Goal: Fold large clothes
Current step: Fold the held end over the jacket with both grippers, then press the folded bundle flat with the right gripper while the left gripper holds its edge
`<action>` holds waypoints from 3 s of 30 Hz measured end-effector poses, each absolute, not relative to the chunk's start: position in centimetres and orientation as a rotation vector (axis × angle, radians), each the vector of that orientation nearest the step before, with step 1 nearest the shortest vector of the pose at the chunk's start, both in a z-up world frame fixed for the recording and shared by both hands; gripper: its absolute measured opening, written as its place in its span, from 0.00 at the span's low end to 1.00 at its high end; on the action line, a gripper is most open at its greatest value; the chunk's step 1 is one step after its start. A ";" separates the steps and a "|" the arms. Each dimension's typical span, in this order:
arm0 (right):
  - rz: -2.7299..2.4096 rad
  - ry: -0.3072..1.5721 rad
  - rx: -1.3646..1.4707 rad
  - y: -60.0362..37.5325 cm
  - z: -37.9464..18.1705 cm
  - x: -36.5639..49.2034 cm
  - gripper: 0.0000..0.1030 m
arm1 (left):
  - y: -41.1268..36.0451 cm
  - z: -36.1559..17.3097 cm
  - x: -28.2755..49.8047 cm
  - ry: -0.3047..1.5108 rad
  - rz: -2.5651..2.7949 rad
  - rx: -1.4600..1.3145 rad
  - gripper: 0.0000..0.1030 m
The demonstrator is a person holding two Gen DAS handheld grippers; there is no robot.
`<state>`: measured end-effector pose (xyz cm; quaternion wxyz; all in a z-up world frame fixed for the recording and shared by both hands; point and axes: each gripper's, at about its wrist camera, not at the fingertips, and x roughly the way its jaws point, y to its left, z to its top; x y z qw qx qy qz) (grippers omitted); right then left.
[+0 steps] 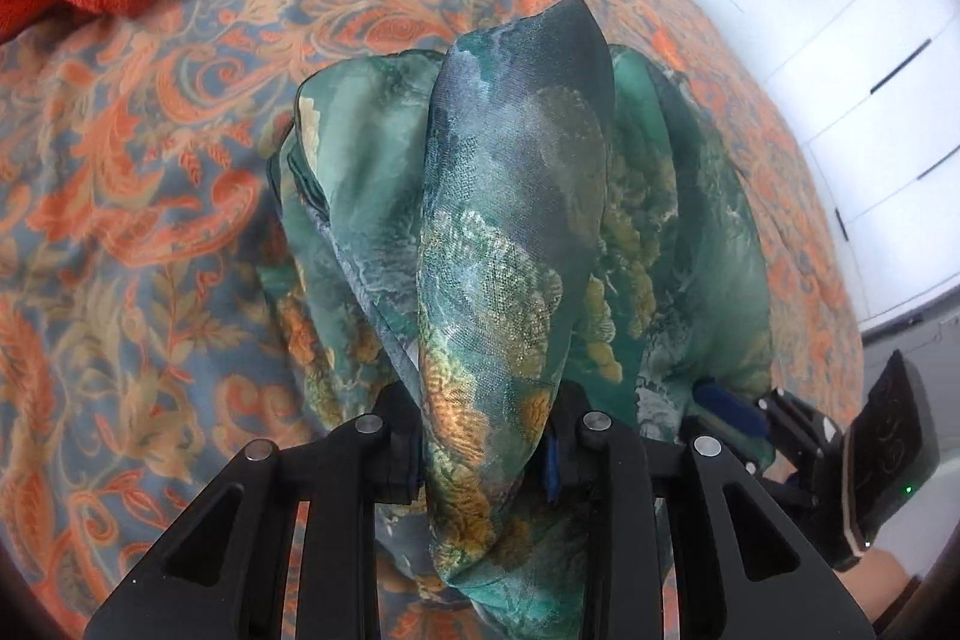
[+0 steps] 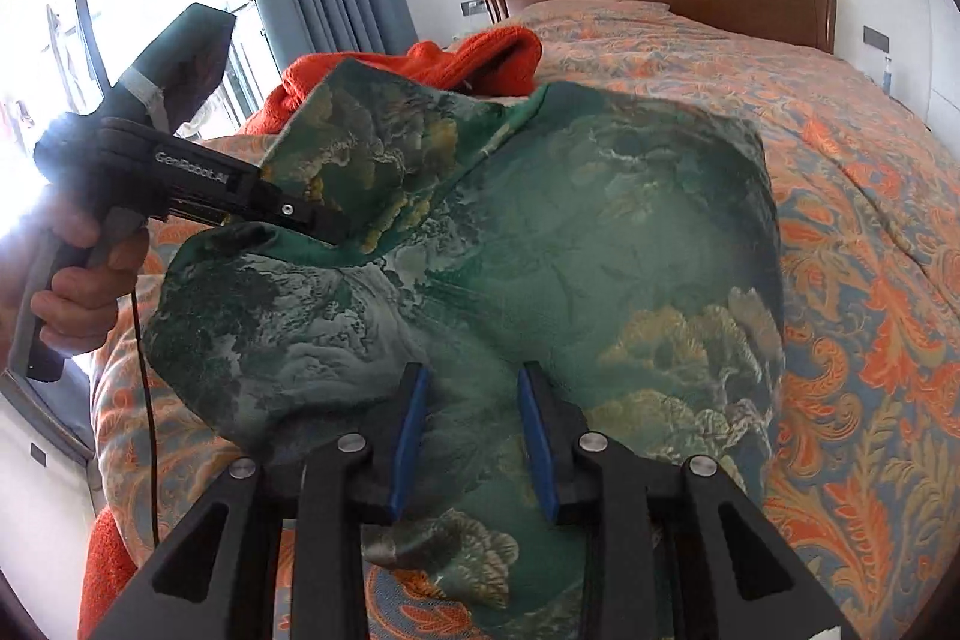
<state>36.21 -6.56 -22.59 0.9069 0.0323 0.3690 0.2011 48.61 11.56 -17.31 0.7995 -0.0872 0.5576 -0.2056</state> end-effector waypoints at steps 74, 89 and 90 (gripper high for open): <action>0.184 1.043 0.065 -11.1 -22.5 52.4 0.17 | 17.7 -25.6 44.7 1.081 -0.487 -0.426 0.37; 0.221 1.112 0.095 -1.6 -20.4 60.7 0.16 | 18.8 -25.9 44.2 1.080 -0.495 -0.461 0.37; 0.216 1.131 0.109 -1.8 -21.4 60.9 0.16 | 18.8 -25.9 44.2 1.081 -0.493 -0.457 0.37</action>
